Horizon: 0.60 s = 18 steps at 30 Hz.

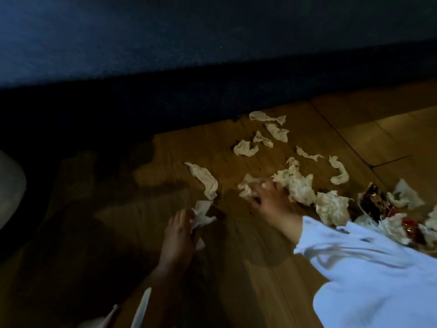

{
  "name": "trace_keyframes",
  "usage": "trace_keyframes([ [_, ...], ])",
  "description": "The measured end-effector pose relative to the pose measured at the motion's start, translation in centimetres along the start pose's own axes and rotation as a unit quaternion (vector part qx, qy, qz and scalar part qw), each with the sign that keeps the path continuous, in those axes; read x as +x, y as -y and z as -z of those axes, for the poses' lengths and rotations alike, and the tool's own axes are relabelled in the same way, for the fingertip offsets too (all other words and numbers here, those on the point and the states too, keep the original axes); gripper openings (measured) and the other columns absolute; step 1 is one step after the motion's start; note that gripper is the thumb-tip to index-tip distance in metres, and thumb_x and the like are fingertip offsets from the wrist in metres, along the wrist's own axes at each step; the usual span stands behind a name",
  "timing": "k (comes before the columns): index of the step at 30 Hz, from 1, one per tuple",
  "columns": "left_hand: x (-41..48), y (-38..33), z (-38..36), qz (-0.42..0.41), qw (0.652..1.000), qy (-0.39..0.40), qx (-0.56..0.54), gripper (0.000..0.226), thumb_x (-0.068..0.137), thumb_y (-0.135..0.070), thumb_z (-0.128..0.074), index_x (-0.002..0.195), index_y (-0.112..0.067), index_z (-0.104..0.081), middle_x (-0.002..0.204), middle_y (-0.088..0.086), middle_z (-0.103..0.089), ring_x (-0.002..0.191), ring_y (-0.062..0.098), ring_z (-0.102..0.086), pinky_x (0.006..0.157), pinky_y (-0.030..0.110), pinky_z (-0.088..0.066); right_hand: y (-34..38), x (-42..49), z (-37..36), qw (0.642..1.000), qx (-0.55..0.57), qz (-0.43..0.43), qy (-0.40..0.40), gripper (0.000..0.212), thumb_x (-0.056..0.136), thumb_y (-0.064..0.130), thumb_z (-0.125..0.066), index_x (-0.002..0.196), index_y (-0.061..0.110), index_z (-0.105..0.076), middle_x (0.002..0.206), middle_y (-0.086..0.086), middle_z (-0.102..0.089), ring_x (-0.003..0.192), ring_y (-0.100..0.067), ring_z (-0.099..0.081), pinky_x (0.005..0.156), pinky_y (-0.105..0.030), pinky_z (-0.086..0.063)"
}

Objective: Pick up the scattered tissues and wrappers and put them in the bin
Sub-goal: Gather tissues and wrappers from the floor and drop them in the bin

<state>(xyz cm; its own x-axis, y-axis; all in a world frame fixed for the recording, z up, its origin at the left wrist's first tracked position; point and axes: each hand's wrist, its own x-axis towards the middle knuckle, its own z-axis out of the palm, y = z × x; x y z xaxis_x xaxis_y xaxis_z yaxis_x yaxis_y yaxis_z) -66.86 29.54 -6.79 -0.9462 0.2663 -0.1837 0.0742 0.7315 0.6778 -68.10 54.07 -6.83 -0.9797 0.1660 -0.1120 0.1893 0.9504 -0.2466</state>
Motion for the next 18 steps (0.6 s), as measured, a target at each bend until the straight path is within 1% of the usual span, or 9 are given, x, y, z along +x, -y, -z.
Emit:
trace_keyframes([
  [2, 1.6, -0.7, 0.4, -0.022, 0.997, -0.039, -0.056, 0.058, 0.086, -0.011, -0.059, 0.139, -0.018, -0.035, 0.138, 0.004, -0.040, 0.127, 0.023, -0.040, 0.103, 0.041, -0.040, 0.8, -1.9, -1.3, 0.997, 0.007, 0.074, -0.013, 0.033, 0.092, 0.037, -0.045, 0.122, 0.027, -0.052, 0.127, -0.008, -0.052, 0.112, -0.035, -0.050, 0.087, -0.042, -0.044],
  [4, 3.8, -1.3, 0.8, -0.079, 0.996, -0.046, 0.003, 0.067, 0.087, -0.012, -0.057, 0.145, -0.025, -0.025, 0.146, 0.006, -0.032, 0.129, 0.025, -0.037, 0.104, 0.044, -0.039, 0.6, -3.6, -2.2, 0.987, 0.043, 0.157, -0.003, 0.027, 0.088, 0.030, -0.041, 0.109, 0.021, -0.056, 0.106, -0.006, -0.063, 0.088, -0.028, -0.064, 0.070, -0.032, -0.052],
  [5, 5.0, -1.6, 0.8, -0.099, 0.993, -0.037, 0.044, 0.070, 0.088, -0.012, -0.055, 0.146, -0.028, -0.020, 0.150, 0.006, -0.026, 0.131, 0.027, -0.034, 0.106, 0.044, -0.037, 0.4, -4.1, -2.4, 0.983, 0.030, 0.184, 0.000, 0.028, 0.088, 0.029, -0.039, 0.107, 0.019, -0.057, 0.101, -0.005, -0.064, 0.084, -0.025, -0.065, 0.068, -0.026, -0.051],
  [6, 6.1, -1.9, 0.9, -0.107, 0.991, -0.017, 0.078, 0.071, 0.090, -0.012, -0.052, 0.147, -0.030, -0.014, 0.154, 0.004, -0.016, 0.133, 0.028, -0.030, 0.108, 0.045, -0.034, 0.3, -4.3, -2.2, 0.982, 0.046, 0.178, 0.034, 0.032, 0.090, 0.029, -0.035, 0.110, 0.015, -0.056, 0.103, -0.007, -0.063, 0.087, -0.025, -0.065, 0.071, -0.022, -0.047],
  [9, 8.4, -2.4, 0.4, -0.083, 0.975, 0.083, 0.190, 0.067, 0.094, -0.015, -0.042, 0.148, -0.035, -0.007, 0.158, -0.004, 0.004, 0.136, 0.033, -0.021, 0.109, 0.046, -0.028, -0.3, -3.3, -1.0, 0.991, 0.079, 0.098, -0.034, 0.040, 0.098, 0.027, -0.030, 0.133, 0.013, -0.042, 0.123, -0.013, -0.055, 0.107, -0.028, -0.055, 0.086, -0.029, -0.042],
  [11, 8.5, -2.5, -0.2, -0.059, 0.964, 0.109, 0.233, 0.061, 0.095, -0.018, -0.040, 0.147, -0.031, -0.012, 0.157, 0.000, -0.002, 0.135, 0.034, -0.020, 0.108, 0.046, -0.029, -0.8, -1.4, 0.3, 0.993, 0.072, 0.005, -0.096, 0.041, 0.098, 0.027, -0.036, 0.137, 0.016, -0.037, 0.127, -0.012, -0.051, 0.112, -0.027, -0.050, 0.088, -0.033, -0.041],
  [13, 7.7, -2.1, -0.9, -0.070, 0.968, 0.086, 0.226, 0.053, 0.095, -0.025, -0.041, 0.145, -0.024, -0.021, 0.152, 0.005, -0.017, 0.132, 0.033, -0.025, 0.106, 0.045, -0.034, -1.5, 0.3, 1.1, 0.991, -0.013, -0.048, -0.122, 0.040, 0.097, 0.034, -0.036, 0.132, 0.014, -0.041, 0.133, -0.013, -0.042, 0.117, -0.030, -0.043, 0.093, -0.037, -0.038],
  [16, 5.5, -0.8, -1.7, -0.132, 0.963, 0.065, 0.226, 0.048, 0.092, -0.038, -0.044, 0.136, -0.020, -0.039, 0.140, 0.008, -0.040, 0.124, 0.035, -0.041, 0.094, 0.045, -0.045, -2.3, 1.6, 0.7, 0.991, -0.100, -0.090, -0.024, 0.040, 0.098, 0.035, -0.032, 0.130, 0.012, -0.040, 0.143, -0.015, -0.027, 0.126, -0.034, -0.032, 0.102, -0.041, -0.032],
  [18, 3.6, -0.8, -1.7, -0.150, 0.957, 0.080, 0.236, 0.044, 0.088, -0.037, -0.048, 0.129, -0.020, -0.045, 0.131, 0.007, -0.048, 0.118, 0.035, -0.048, 0.087, 0.043, -0.047, -1.9, 0.9, -0.5, 0.992, -0.116, -0.056, -0.005, 0.034, 0.097, 0.025, -0.035, 0.125, 0.008, -0.042, 0.135, -0.019, -0.039, 0.121, -0.037, -0.041, 0.098, -0.044, -0.038],
])
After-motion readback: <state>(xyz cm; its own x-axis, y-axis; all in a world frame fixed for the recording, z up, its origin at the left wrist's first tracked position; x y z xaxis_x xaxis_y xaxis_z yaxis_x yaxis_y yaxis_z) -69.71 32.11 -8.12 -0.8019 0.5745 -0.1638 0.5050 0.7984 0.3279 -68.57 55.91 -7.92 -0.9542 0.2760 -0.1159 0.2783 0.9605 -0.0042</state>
